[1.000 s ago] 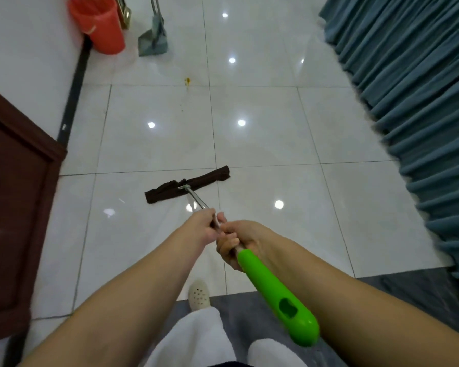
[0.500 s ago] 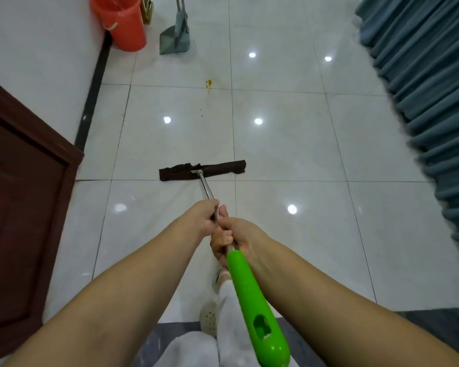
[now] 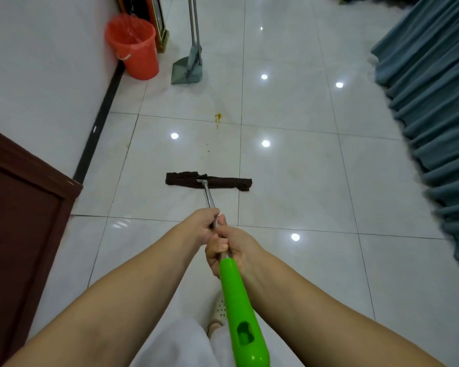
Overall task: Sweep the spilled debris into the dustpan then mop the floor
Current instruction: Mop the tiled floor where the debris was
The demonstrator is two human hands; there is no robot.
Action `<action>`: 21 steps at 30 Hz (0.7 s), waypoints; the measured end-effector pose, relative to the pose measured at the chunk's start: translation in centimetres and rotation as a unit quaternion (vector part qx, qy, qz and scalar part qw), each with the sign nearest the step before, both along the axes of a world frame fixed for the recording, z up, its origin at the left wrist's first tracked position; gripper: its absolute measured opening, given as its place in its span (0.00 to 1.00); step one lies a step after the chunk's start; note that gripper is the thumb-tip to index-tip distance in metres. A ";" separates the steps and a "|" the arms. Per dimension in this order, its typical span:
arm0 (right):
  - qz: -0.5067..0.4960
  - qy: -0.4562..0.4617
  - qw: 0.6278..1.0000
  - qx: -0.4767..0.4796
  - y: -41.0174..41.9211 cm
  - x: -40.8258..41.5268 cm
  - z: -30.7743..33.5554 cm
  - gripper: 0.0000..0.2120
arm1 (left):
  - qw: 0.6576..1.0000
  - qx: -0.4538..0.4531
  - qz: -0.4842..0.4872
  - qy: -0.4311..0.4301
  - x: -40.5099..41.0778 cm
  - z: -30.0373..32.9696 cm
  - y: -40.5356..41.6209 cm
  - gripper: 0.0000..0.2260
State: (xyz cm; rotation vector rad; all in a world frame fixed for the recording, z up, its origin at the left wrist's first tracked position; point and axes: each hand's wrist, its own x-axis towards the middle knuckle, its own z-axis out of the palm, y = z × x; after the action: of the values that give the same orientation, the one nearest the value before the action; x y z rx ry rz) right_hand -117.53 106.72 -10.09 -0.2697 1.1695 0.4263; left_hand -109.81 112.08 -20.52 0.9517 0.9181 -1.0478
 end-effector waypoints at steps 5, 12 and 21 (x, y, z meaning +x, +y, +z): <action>-0.013 0.005 1.000 -0.009 -1.7 6.4 0.4 0.10 | 1.000 -0.010 0.002 -0.005 6.5 -0.3 -1.8 0.09; -0.039 0.002 0.999 -0.015 -2.1 16.4 0.1 0.07 | 0.999 -0.011 -0.042 -0.014 17.2 -1.1 -3.0 0.10; -0.085 -0.001 0.996 -0.020 2.0 33.5 -0.1 0.09 | 0.993 -0.004 -0.112 -0.024 34.6 -1.4 -0.3 0.11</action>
State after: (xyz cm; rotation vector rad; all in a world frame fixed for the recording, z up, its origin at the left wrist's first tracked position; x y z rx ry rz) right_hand -84.02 108.70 -10.16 -0.2039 1.1904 0.2534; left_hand -75.26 111.81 -21.95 1.0864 0.7784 -1.2116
